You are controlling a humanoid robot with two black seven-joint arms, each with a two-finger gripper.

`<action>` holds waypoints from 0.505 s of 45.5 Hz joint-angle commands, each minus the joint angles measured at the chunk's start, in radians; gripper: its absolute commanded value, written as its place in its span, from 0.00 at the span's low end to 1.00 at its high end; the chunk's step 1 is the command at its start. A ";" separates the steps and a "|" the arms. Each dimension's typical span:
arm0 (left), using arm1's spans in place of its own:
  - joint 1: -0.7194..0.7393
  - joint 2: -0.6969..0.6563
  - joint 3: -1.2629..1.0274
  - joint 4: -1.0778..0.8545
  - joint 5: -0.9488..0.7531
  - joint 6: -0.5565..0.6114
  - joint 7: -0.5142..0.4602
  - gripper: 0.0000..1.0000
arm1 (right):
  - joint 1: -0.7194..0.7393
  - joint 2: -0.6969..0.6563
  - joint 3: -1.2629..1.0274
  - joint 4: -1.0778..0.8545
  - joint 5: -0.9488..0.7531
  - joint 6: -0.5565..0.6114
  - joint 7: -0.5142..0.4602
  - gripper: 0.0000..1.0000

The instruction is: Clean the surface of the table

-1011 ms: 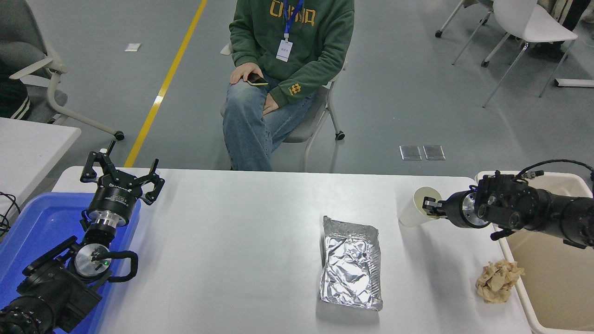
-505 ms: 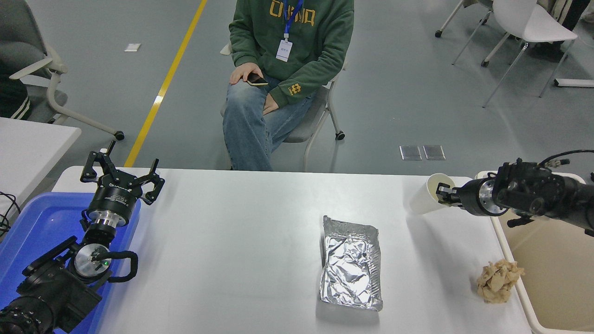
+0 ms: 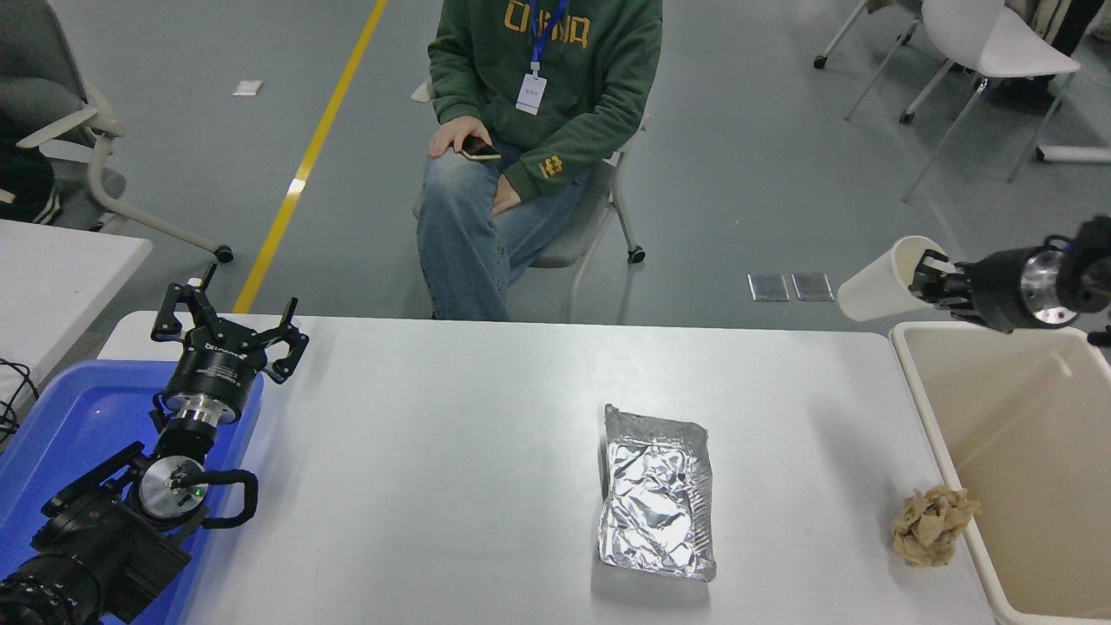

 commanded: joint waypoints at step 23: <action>0.000 0.000 0.000 0.000 0.000 0.000 -0.002 1.00 | 0.178 -0.228 0.003 0.031 -0.062 0.177 0.001 0.00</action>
